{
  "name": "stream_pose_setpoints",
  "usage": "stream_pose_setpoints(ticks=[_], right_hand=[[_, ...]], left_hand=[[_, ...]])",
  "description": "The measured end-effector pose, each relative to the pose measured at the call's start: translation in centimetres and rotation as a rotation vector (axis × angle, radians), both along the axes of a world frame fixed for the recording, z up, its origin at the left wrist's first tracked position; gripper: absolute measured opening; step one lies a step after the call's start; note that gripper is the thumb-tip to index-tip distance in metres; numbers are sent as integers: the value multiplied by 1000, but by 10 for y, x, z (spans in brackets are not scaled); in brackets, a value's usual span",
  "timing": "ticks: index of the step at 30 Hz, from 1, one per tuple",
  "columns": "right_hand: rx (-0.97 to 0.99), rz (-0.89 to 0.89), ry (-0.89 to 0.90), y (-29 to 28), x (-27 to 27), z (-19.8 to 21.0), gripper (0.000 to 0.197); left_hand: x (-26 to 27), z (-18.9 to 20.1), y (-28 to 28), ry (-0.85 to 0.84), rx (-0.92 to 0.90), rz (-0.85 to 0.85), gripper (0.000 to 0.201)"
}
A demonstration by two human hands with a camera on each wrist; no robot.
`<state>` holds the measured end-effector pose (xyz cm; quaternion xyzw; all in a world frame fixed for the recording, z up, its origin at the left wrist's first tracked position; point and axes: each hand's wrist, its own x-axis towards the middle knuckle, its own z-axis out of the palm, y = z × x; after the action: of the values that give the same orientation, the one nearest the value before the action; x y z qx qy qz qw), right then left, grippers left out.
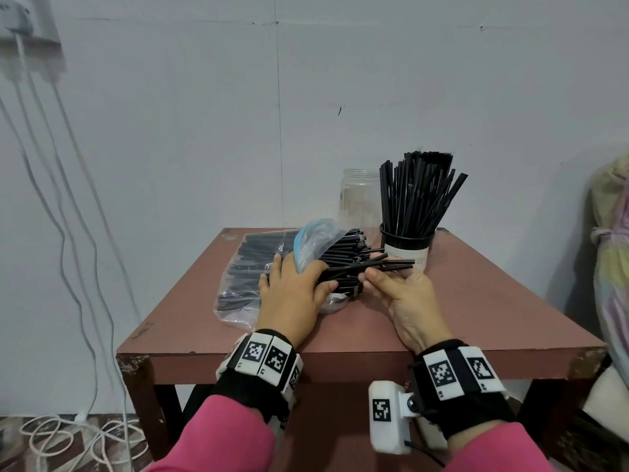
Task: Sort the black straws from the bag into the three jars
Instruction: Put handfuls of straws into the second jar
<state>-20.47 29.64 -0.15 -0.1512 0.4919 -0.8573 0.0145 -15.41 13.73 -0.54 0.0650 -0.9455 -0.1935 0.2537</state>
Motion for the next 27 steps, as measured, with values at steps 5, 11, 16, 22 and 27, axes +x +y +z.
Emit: stream_pose_setpoints(ticks=[5,11,16,22,27], right_hand=[[9,22,-13,-2,2,1,12],[38,36,-12,-3,9,7,47],[57,32,-68,-2,11,10,65],[101,46,-63,-4,8,8,60],[177,103,26,-4,10,7,53]], left_hand=[[0,-1,-1,-5,-14,0,36],[0,0,-1,0,-14,5,36],[0,-1,-1,-11,-18,-11,35],[-1,0,-1,-28,-42,-18,34],[-1,-1,-1,-16,-44,-1,33]])
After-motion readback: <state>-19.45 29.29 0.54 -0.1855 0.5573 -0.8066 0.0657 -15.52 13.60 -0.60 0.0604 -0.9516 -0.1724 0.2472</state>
